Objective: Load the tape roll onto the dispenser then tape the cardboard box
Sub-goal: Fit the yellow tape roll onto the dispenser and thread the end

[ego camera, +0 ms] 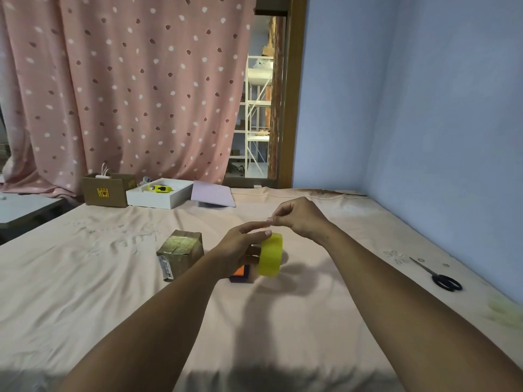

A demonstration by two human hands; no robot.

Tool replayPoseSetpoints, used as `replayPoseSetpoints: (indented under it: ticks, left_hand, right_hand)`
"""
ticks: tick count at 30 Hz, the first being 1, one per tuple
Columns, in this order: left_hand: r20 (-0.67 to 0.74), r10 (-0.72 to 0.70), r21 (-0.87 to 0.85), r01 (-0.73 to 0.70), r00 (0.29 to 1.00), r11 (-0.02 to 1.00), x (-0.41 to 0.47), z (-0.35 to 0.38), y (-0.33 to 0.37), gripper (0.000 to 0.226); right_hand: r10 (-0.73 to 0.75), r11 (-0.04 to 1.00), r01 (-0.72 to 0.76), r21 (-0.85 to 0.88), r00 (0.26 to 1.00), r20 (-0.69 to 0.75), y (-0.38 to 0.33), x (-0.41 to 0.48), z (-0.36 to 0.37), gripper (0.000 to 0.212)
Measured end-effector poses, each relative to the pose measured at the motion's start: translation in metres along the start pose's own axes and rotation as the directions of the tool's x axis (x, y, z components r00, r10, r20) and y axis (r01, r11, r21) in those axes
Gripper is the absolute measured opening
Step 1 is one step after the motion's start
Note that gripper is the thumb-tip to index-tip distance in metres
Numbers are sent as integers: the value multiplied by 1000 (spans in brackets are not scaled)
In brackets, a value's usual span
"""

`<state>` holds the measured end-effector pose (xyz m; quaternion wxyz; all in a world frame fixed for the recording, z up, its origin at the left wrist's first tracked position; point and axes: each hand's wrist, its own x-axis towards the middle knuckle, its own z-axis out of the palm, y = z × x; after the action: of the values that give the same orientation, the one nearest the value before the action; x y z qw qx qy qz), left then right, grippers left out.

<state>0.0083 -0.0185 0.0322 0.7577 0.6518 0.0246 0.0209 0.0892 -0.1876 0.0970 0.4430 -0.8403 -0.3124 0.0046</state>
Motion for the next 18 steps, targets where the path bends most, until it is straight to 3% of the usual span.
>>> replayPoseSetpoints:
  ticks: [3, 6, 10, 13, 18]
  left_hand:
    - [-59, -6, -39, 3, 998, 999, -5, -7, 2, 40]
    - [-272, 16, -61, -34, 962, 998, -6, -18, 3, 31]
    - [-476, 67, 110, -16, 877, 994, 1, -30, -7, 19]
    - [-477, 126, 274, 11, 870, 962, 3, -28, -17, 13]
    - [-433, 204, 430, 2, 878, 903, 6, -19, -23, 15]
  right_hand:
    - [-13, 998, 8, -65, 997, -77, -2, 1, -3, 13]
    - [-31, 995, 21, -97, 994, -103, -2, 3, -8, 15]
    - [-47, 970, 19, -241, 993, -111, -3, 7, -15, 16]
    - [-61, 927, 16, -375, 992, -108, -6, 9, -16, 15]
    - [-82, 914, 39, -404, 993, -90, -12, 12, -12, 16]
